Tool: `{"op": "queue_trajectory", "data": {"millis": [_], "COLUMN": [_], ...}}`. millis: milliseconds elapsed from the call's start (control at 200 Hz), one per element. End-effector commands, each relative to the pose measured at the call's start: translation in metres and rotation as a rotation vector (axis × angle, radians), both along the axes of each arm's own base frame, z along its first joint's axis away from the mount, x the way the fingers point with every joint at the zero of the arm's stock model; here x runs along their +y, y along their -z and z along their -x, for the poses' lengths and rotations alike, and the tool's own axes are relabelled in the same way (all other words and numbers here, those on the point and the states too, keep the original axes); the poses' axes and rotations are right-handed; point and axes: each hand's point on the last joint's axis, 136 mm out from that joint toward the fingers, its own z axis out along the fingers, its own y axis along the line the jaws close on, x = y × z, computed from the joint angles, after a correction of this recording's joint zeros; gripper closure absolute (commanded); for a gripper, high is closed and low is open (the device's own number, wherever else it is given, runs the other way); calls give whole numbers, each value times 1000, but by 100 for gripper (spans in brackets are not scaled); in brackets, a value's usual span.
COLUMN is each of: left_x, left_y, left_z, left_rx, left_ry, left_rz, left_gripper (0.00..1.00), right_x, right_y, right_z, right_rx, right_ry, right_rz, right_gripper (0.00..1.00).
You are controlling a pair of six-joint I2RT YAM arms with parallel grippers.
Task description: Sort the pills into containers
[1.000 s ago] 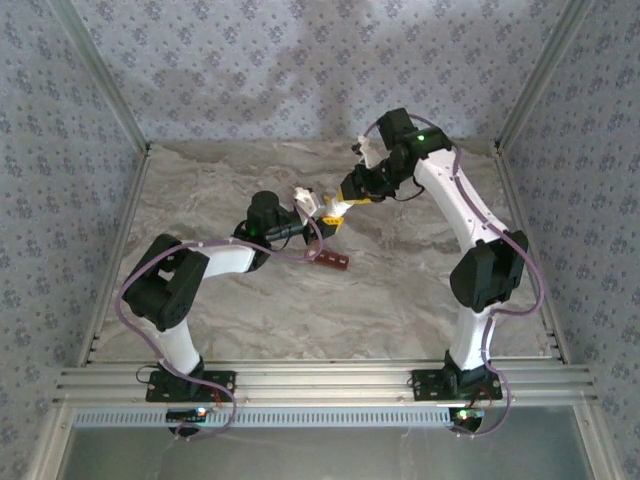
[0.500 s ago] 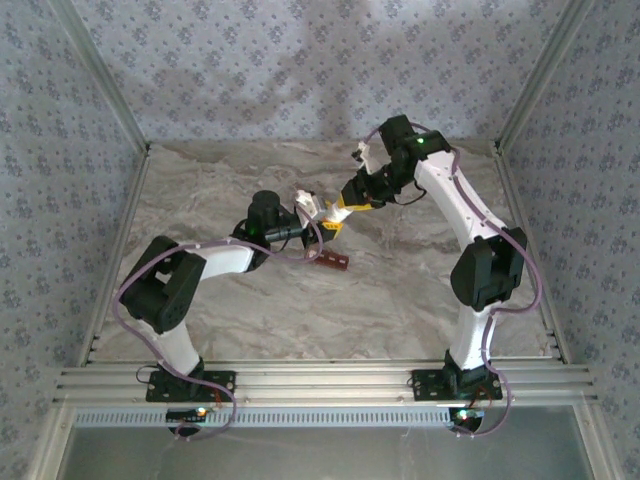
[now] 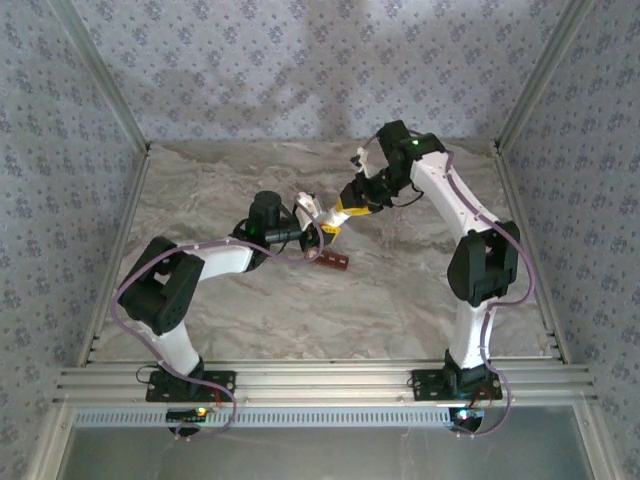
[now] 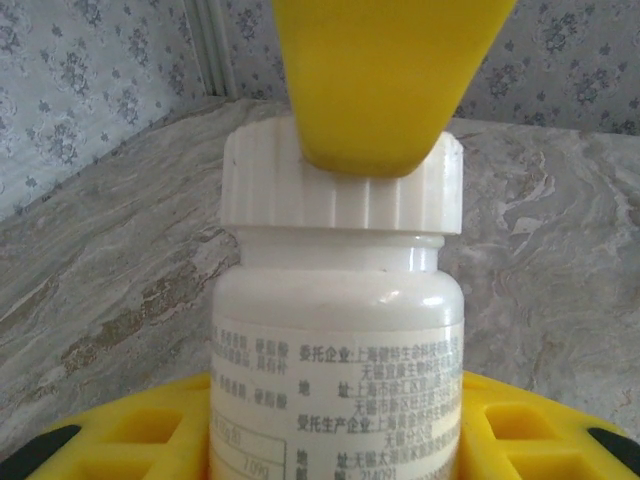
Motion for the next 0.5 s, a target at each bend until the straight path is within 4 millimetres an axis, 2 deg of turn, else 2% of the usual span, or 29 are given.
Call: {"op": "queue_trajectory", "data": {"millis": [0,155,495], "left_x": [-20,-20,-19], "left_y": [-75,-74,-67], "left_z": [6,4,5], "left_rx": [-211,-205,-195], "left_ry": [56,37,33], "left_rz": [142,144,137], "left_gripper": [100,100,100], "right_x": [24,31,27], "right_y": [17,18,15], "right_z": [11,13,8], "right_rx": [96,107,119], "right_ry": [3,20,50], "right_rz": [-18,-14,-14], "right_gripper": [68,68,65]}}
